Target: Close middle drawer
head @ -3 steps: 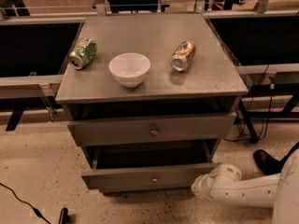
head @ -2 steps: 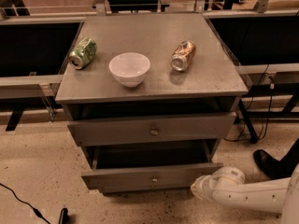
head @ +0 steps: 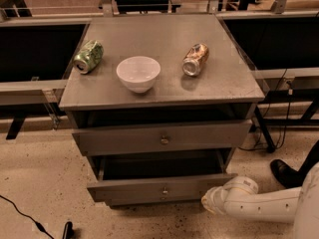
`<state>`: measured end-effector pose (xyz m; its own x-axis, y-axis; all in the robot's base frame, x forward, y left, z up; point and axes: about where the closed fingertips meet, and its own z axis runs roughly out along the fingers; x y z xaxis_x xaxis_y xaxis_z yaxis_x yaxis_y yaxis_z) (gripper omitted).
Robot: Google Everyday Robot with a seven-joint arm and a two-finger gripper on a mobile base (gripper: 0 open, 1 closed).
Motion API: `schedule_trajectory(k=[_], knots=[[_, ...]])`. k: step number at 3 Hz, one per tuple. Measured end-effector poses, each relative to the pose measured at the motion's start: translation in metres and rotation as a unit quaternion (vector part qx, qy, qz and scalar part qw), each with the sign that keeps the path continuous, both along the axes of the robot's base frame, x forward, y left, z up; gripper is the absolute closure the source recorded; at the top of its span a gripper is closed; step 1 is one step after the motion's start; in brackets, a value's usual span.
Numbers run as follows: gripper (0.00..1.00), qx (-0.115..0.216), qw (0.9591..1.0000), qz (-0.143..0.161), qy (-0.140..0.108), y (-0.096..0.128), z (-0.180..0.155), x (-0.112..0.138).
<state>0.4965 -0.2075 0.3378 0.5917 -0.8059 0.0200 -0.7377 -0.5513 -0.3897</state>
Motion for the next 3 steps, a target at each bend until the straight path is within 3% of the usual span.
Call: schedule_trajectory(k=[1,2,3], knots=[[1.0,0.019,0.9991,-0.033,0.019,0.004,-0.002,-0.004],[1.0,0.036,0.9944,-0.086,0.049,0.009,-0.002,-0.009],[1.0,0.027,0.9876,-0.142,0.061,-0.004,0.012,0.003]])
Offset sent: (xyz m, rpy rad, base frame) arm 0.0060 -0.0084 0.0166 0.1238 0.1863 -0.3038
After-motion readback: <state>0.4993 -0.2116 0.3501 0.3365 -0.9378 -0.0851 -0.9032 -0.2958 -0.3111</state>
